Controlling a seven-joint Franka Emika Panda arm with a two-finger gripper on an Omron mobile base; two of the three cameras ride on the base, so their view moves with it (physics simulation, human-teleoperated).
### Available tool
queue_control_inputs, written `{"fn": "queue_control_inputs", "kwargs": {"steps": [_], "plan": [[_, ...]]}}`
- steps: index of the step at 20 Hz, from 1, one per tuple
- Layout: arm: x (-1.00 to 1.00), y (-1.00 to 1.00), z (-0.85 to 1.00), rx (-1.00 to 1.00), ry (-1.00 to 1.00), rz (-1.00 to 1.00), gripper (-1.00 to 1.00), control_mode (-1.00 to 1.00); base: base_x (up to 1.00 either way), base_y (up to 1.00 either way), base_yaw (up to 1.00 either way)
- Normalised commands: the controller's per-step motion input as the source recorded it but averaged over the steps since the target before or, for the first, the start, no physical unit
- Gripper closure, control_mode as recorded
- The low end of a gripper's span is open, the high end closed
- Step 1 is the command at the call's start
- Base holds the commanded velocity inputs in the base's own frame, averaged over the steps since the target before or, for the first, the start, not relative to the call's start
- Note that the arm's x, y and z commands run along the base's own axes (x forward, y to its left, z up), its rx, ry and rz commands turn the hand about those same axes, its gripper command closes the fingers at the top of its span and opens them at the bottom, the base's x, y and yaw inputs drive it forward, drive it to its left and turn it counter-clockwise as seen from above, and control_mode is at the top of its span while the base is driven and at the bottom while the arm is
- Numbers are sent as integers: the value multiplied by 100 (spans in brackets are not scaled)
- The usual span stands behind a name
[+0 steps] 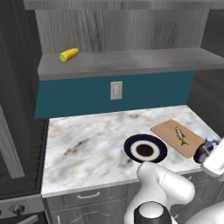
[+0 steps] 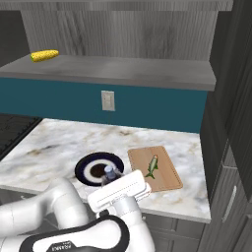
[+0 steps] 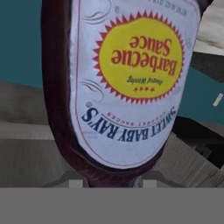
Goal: Pick the fish from the plate and place it on the cutting board. Then pick the condiment bottle from the cabinet and place it next to the cutting board.
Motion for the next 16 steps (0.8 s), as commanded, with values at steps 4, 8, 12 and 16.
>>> {"fn": "queue_control_inputs", "kwargs": {"steps": [4,8,12,16], "plan": [[0,-18,-11,0,0,0,100,-100,0,0,0],[1,-22,-13,0,0,0,100,-100,0,0,0],[8,-20,-15,0,0,0,100,-100,0,0,0],[11,-14,-17,0,-2,0,100,-100,0,0,0]]}}
